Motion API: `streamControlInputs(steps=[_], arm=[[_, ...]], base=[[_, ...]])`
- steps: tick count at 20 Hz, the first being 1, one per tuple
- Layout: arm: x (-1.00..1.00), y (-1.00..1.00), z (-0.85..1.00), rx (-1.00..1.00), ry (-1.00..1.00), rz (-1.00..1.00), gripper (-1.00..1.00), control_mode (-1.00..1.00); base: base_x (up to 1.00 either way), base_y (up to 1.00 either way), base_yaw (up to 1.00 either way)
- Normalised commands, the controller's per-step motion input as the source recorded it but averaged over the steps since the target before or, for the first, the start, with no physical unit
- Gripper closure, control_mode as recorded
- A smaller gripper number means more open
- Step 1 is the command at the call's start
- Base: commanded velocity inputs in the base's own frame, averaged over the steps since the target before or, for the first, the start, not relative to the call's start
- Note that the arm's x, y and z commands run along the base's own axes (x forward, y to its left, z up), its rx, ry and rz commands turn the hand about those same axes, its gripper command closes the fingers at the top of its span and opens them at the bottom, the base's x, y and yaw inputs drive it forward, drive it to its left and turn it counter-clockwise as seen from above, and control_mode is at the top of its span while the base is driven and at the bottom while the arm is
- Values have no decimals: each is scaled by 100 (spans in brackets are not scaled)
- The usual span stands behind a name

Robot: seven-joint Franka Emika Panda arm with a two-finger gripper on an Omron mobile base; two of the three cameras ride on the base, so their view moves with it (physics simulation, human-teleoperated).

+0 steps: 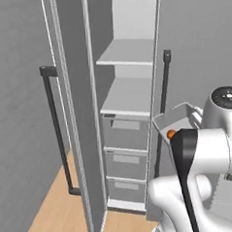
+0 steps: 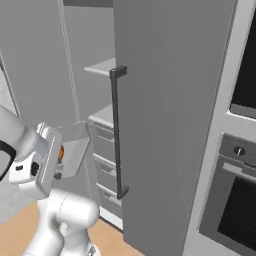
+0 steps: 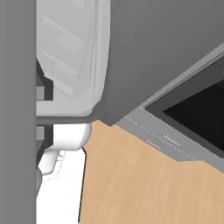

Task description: Take the meat container that has the chicken drumstick and place it on the second highest rack of the freezer. Then take the vegetable container that has the garlics and place it on the highest rack of the freezer.

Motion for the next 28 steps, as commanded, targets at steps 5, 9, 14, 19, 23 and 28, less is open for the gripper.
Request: streamControlInputs(steps=[5, 9, 14, 19, 23, 28], arm=[[0, 0, 0, 0, 0, 0, 100, 100], [0, 0, 0, 0, 0, 0, 100, 100], [0, 0, 0, 0, 0, 0, 100, 100], [0, 0, 0, 0, 0, 0, 100, 100], [0, 0, 0, 0, 0, 0, 100, 100], [35, 11, 0, 15, -1, 0, 100, -100]], base=[[86, 8, -13], [79, 64, -13], [36, 43, -24], [10, 0, -31], [39, 39, -26], [11, 9, 0]])
